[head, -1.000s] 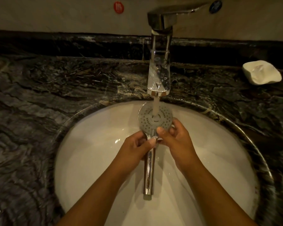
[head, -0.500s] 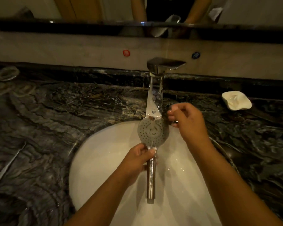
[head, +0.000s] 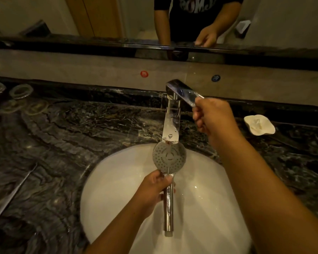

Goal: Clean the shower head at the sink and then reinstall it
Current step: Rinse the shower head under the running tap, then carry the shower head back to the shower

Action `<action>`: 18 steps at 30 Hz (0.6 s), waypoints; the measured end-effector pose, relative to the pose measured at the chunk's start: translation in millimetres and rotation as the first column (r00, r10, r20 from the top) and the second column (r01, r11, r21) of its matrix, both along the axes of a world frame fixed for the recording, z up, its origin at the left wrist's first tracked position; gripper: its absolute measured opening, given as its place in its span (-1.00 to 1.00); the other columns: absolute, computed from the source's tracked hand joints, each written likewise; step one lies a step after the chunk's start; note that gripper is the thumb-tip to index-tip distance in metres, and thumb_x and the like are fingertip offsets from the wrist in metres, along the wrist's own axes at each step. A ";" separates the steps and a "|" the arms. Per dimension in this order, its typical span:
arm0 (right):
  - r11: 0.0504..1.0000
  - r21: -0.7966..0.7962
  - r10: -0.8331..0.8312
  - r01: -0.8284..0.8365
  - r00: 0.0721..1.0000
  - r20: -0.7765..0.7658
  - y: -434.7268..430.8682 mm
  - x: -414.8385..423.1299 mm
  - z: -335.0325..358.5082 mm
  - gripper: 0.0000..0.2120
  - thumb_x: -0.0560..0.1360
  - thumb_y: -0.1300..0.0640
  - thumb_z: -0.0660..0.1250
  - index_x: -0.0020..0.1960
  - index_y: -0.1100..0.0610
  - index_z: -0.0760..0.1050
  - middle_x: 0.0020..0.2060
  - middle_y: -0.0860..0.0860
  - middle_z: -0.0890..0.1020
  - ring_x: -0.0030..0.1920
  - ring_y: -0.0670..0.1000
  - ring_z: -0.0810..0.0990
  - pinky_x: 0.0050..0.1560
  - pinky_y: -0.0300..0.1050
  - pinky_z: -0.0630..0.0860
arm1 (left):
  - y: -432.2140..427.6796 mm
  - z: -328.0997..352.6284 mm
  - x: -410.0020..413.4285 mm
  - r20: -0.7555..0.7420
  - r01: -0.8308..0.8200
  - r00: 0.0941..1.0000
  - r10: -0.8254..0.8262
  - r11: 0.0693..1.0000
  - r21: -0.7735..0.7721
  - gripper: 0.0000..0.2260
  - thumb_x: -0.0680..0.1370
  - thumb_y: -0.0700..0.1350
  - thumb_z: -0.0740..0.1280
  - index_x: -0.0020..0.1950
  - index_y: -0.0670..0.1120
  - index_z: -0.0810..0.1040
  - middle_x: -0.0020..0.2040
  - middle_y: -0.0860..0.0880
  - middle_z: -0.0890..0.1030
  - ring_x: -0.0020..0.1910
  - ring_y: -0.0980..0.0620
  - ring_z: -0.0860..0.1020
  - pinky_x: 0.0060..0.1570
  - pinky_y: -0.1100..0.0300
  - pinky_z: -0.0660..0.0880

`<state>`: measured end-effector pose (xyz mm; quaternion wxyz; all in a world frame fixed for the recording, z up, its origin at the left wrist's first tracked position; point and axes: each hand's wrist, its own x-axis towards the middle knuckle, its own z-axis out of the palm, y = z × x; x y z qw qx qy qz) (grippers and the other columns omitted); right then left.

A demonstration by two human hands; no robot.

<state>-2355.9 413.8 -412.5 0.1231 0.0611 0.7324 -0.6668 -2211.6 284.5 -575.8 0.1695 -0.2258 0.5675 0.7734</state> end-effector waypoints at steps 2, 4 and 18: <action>1.000 0.009 0.013 -0.013 1.000 0.008 5.5 7.6 -8.8 -0.68 0.63 0.01 0.24 -0.26 0.08 0.51 -0.48 -0.05 0.51 -0.51 -0.10 0.38 -0.46 -0.22 0.33 | -0.6 1.7 3.8 0.000 -0.012 1.000 0.012 1.000 0.000 -0.79 0.59 -0.13 0.34 0.21 -0.13 0.56 0.03 -0.23 0.65 -0.06 -0.10 0.66 0.01 0.03 0.60; 1.000 0.011 0.010 -0.010 1.000 0.003 5.7 9.2 -8.6 -0.69 0.63 0.01 0.25 -0.26 0.08 0.51 -0.48 -0.05 0.51 -0.50 -0.11 0.38 -0.43 -0.21 0.34 | -3.3 5.3 7.7 0.002 -0.024 1.000 0.024 1.000 -0.015 -0.79 0.59 -0.14 0.33 0.22 -0.10 0.56 0.04 -0.19 0.66 -0.02 -0.11 0.66 0.07 -0.01 0.60; 0.968 0.088 0.226 -0.235 0.969 0.104 -12.7 102.2 -15.4 -0.88 0.60 0.14 0.29 -0.08 0.14 0.54 -0.28 0.05 0.62 -0.33 -0.01 0.53 -0.34 -0.12 0.47 | -47.2 111.2 30.3 -0.103 -0.267 0.961 0.258 0.960 -0.090 -0.88 0.59 -0.20 0.32 0.11 -0.09 0.56 -0.10 -0.12 0.65 -0.14 -0.04 0.65 -0.01 -0.01 0.58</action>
